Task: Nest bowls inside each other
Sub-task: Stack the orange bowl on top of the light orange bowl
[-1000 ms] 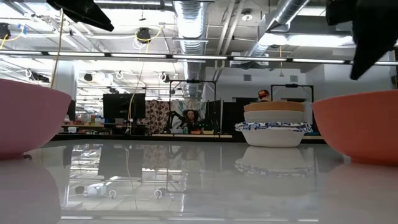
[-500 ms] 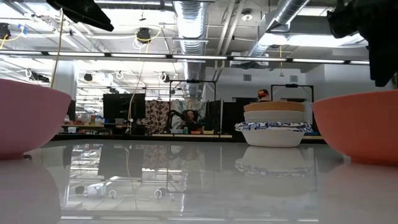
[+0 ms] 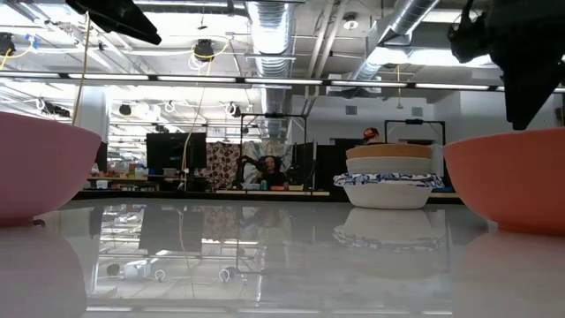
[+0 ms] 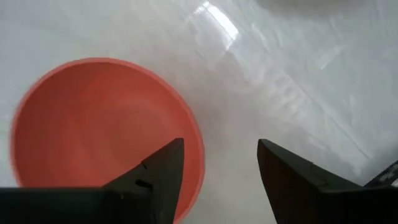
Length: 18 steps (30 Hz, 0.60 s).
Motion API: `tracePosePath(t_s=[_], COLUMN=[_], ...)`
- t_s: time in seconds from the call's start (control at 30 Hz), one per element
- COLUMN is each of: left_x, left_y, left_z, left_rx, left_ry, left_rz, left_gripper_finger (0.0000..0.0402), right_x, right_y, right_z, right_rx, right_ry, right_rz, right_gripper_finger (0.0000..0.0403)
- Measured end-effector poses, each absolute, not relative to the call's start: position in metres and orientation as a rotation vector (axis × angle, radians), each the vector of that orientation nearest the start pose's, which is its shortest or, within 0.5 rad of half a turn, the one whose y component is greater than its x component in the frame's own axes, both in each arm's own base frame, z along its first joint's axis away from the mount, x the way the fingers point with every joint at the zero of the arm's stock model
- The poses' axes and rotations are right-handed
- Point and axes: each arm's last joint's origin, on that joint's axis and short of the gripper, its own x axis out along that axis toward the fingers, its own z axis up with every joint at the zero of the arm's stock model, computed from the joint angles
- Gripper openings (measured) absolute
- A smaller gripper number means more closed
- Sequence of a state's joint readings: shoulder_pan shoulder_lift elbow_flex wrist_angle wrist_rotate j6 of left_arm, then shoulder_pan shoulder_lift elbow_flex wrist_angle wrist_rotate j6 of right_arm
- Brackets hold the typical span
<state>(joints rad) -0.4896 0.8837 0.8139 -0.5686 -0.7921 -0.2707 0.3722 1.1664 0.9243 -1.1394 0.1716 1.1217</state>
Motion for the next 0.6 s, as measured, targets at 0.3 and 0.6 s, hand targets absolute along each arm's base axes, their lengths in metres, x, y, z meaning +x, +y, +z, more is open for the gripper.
tracePosePath(t_s=[0.3,0.6], left_x=[0.161,0.161], left_y=[-0.063,-0.063], left_z=[0.298,0.298], left_rx=[0.122,0.122], left_ry=[0.469,0.469], left_rz=[0.356,0.356], left_gripper_finger=[0.0204,0.0204], right_x=[0.177,0.176], right_y=[0.055,0.054], right_z=[0.224,0.207], right_rx=[0.605,0.626], right_ry=[1.290,1.295], right_rz=[-0.508,-0.491], right_gripper_finger=[0.0224,0.0224])
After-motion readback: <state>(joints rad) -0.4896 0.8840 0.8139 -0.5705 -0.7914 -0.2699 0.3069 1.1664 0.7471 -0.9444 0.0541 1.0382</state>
